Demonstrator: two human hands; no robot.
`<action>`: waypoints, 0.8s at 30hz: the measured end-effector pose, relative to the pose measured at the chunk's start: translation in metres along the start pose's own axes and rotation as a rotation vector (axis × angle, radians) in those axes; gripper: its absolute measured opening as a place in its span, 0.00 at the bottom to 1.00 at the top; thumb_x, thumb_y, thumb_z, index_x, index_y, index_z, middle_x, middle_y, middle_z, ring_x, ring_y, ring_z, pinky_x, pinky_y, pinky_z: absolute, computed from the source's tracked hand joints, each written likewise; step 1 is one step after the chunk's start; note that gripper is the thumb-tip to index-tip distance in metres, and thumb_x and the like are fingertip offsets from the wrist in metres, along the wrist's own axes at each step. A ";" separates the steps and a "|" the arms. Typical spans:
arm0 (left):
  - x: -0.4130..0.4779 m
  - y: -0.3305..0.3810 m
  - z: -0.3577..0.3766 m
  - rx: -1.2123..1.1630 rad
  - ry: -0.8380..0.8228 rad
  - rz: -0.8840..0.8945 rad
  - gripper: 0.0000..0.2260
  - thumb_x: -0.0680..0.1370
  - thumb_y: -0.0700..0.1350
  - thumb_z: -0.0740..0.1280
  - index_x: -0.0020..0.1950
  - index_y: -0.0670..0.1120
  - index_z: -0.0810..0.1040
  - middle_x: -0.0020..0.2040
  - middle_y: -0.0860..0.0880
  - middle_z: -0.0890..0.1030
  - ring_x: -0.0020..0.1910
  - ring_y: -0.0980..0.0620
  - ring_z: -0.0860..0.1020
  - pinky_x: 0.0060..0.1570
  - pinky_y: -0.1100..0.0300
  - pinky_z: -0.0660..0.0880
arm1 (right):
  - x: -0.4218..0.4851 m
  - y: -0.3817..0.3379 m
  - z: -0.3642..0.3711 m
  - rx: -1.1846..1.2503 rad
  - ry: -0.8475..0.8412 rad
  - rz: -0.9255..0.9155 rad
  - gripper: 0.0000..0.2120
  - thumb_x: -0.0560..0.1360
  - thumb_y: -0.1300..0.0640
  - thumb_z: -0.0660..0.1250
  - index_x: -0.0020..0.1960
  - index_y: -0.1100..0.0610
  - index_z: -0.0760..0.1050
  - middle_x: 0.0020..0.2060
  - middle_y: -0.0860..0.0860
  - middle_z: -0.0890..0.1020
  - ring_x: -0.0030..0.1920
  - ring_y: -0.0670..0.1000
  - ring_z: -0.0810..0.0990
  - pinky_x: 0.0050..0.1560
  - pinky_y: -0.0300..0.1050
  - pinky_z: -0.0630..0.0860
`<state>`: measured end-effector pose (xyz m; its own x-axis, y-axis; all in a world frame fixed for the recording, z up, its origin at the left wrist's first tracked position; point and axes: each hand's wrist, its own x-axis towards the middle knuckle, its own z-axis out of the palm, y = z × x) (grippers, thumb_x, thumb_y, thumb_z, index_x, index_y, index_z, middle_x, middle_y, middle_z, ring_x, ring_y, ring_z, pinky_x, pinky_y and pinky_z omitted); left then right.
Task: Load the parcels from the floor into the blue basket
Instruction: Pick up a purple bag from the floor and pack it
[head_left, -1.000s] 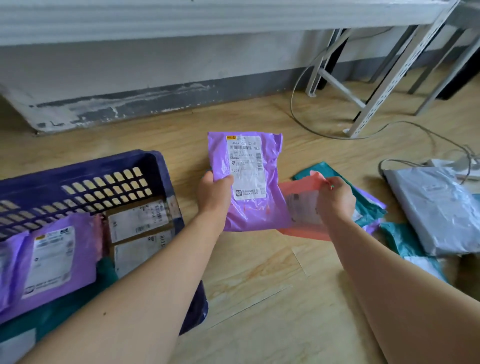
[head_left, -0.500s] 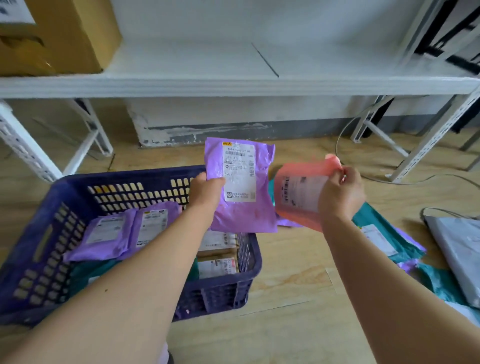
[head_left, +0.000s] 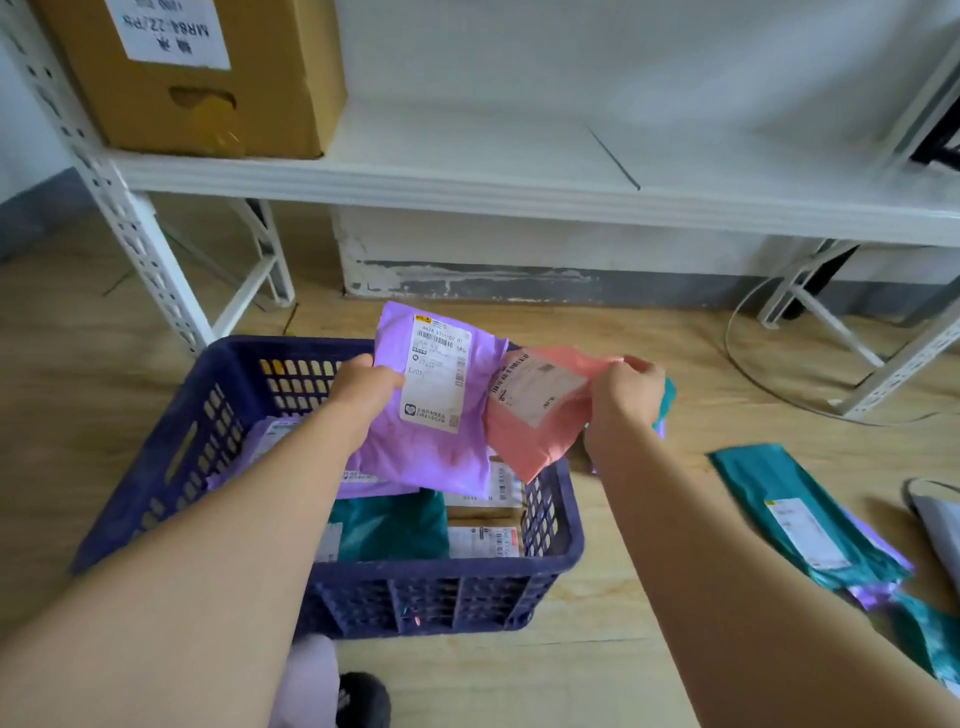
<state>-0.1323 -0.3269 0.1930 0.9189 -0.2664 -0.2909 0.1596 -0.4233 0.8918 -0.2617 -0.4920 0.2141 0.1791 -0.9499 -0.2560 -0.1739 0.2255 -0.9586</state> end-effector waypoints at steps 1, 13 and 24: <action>0.006 -0.004 -0.009 0.022 0.004 -0.015 0.04 0.76 0.39 0.65 0.49 0.42 0.73 0.45 0.44 0.74 0.45 0.48 0.70 0.35 0.60 0.63 | -0.001 0.005 0.009 -0.033 -0.040 0.023 0.17 0.73 0.63 0.55 0.59 0.59 0.75 0.51 0.56 0.81 0.45 0.53 0.75 0.47 0.43 0.71; 0.060 -0.093 -0.092 0.332 0.124 -0.236 0.14 0.76 0.36 0.64 0.61 0.34 0.74 0.59 0.36 0.76 0.54 0.42 0.74 0.48 0.56 0.68 | -0.054 0.098 0.096 -0.243 -0.341 0.451 0.09 0.78 0.68 0.53 0.43 0.61 0.70 0.34 0.54 0.72 0.33 0.50 0.71 0.28 0.39 0.67; 0.070 -0.151 -0.114 0.819 -0.011 -0.331 0.20 0.79 0.41 0.57 0.72 0.40 0.64 0.71 0.38 0.67 0.69 0.39 0.67 0.64 0.52 0.65 | -0.064 0.161 0.133 -1.377 -0.868 -0.159 0.38 0.73 0.61 0.64 0.75 0.55 0.46 0.60 0.57 0.74 0.59 0.57 0.77 0.55 0.51 0.77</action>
<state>-0.0507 -0.1829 0.0774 0.8671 -0.0265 -0.4974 0.1049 -0.9665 0.2342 -0.1724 -0.3658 0.0596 0.6552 -0.4364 -0.6167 -0.6984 -0.6610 -0.2742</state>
